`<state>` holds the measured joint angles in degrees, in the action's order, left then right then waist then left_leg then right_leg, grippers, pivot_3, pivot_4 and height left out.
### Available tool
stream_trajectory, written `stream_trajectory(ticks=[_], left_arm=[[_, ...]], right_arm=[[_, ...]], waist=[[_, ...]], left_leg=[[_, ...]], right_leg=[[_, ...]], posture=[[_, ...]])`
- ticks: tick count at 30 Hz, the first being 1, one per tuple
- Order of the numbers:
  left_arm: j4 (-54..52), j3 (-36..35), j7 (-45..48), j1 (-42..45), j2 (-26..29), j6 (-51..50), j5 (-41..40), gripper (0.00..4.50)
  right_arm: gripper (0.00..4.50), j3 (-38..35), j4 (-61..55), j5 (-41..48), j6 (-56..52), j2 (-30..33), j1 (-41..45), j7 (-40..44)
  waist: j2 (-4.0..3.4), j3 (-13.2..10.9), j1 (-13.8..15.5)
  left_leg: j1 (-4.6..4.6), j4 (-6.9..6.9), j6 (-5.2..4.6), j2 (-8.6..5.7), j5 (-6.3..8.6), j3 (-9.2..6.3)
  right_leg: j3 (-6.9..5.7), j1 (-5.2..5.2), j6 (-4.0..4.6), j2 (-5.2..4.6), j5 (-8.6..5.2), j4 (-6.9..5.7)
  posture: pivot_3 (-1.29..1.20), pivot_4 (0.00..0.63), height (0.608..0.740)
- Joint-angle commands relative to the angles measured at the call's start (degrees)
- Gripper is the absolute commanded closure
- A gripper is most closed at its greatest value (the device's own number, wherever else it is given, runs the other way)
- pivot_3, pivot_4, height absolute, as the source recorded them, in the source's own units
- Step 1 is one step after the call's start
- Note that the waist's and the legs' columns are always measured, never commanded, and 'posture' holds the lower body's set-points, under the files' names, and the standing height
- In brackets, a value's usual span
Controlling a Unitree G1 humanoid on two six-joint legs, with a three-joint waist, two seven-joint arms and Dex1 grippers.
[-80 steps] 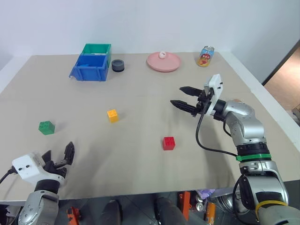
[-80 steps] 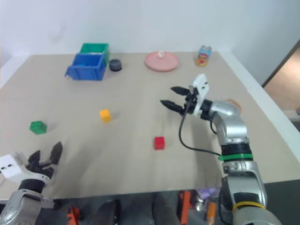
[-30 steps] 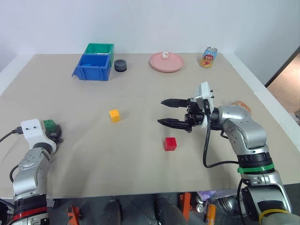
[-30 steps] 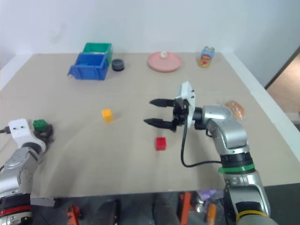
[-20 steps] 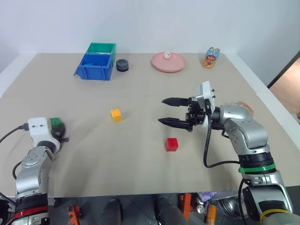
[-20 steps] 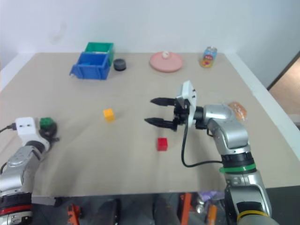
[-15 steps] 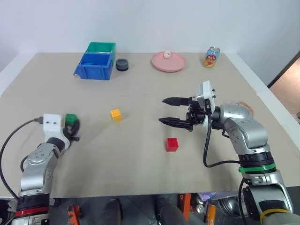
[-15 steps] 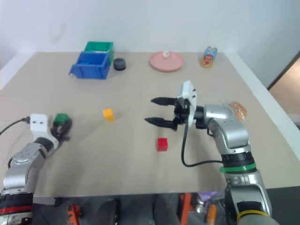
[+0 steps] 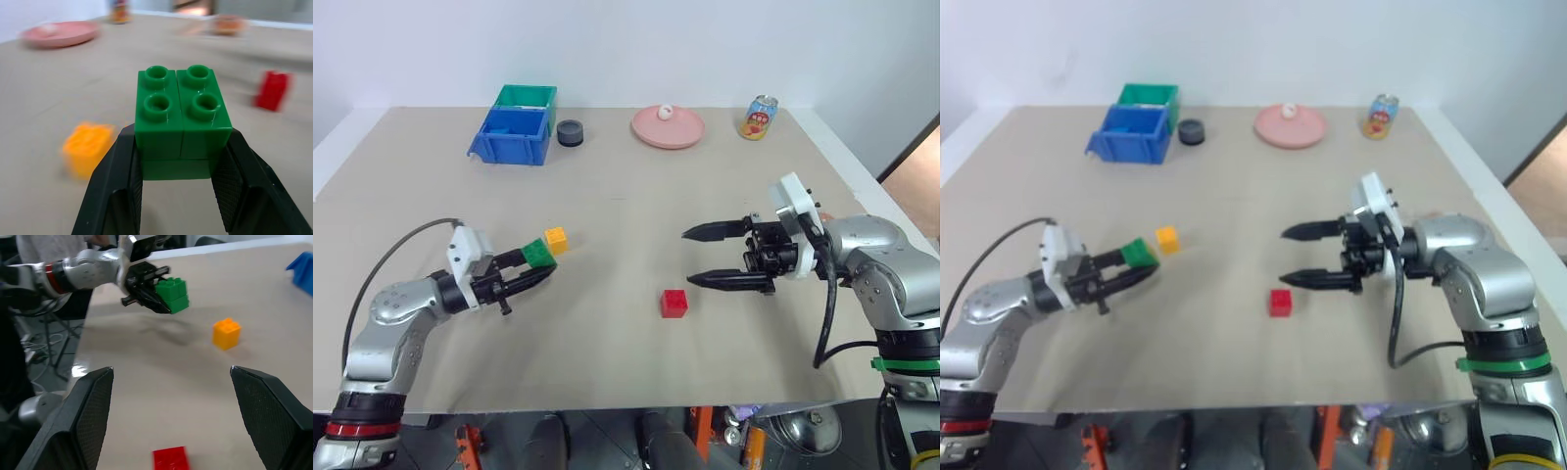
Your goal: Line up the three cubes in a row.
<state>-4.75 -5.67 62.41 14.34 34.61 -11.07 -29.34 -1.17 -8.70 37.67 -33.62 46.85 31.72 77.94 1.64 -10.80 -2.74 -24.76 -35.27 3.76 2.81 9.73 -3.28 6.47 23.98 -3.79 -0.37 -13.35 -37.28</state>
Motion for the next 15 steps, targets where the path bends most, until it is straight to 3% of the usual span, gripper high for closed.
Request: stream_trajectory(ticks=[1, 15], left_arm=[[2.1, 4.4, 5.4, 2.5, -0.8, 2.8, 1.2, 3.17], [21.3, 15.0, 20.2, 14.9, -6.3, 11.4, 7.6, 3.17]], right_arm=[[0.57, -2.7, -5.0, 2.2, -0.5, 1.6, -1.7, 0.0], [0.57, -6.6, -12.9, 6.2, -4.0, 3.5, -8.5, -5.5]], waist=[[-0.01, 0.0, 0.0], [-0.01, 0.0, 0.0]], left_leg=[[0.0, -0.02, 0.0, 0.0, 0.0, 0.02], [-0.02, -0.11, -0.01, 0.0, 0.0, 0.0]], right_leg=[[0.01, -0.01, -0.02, -0.01, 0.02, 0.0], [0.01, -0.03, -0.06, 0.01, 0.06, -0.03]], posture=[[0.0, 0.15, 0.736], [0.0, 0.15, 0.736]])
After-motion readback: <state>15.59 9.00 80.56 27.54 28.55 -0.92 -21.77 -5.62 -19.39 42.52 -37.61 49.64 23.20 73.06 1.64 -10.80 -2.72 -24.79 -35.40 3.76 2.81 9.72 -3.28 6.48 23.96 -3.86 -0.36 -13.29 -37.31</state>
